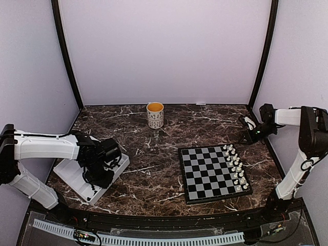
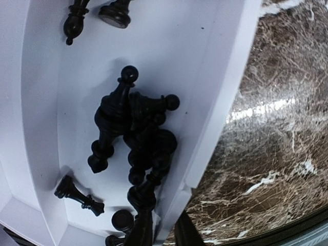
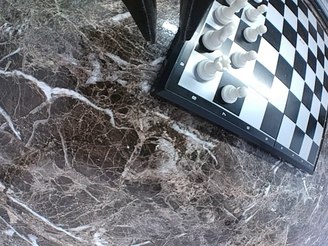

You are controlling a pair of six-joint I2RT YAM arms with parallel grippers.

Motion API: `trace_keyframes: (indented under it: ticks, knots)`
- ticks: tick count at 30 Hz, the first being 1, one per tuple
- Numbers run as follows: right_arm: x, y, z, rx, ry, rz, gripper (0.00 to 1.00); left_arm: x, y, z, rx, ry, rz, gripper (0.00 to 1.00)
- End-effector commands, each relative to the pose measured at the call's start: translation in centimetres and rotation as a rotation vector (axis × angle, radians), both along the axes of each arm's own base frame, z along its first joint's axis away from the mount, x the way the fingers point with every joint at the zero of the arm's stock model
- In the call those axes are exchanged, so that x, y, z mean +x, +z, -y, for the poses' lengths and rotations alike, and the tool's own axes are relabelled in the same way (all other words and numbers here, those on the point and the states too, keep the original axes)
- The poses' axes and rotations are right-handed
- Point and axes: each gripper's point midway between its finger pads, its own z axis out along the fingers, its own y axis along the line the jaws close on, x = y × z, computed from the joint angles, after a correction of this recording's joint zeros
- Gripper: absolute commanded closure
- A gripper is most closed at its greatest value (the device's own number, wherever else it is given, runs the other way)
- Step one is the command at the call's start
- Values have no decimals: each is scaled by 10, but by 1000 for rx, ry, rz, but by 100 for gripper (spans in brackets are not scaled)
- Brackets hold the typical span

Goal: Set up the chess pieces on the board
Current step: Move the storage box to the center of the board.

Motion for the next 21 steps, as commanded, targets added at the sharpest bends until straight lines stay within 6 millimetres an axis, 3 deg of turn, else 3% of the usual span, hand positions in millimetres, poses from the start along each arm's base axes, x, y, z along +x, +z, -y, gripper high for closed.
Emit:
trace_keyframes:
  ticks: [1, 7, 12, 21]
  knots:
    - [-3, 4, -3, 16, 19, 18, 82, 2, 2, 6, -14, -13, -15, 88]
    - [-3, 3, -4, 17, 20, 14, 82, 23, 11, 35, -87, -39, 21, 100]
    - [-4, 4, -3, 14, 18, 16, 82, 41, 13, 66, -148, -27, 20, 100]
    - [-5, 3, -3, 10, 20, 15, 82, 59, 9, 144, -397, 108, -53, 100]
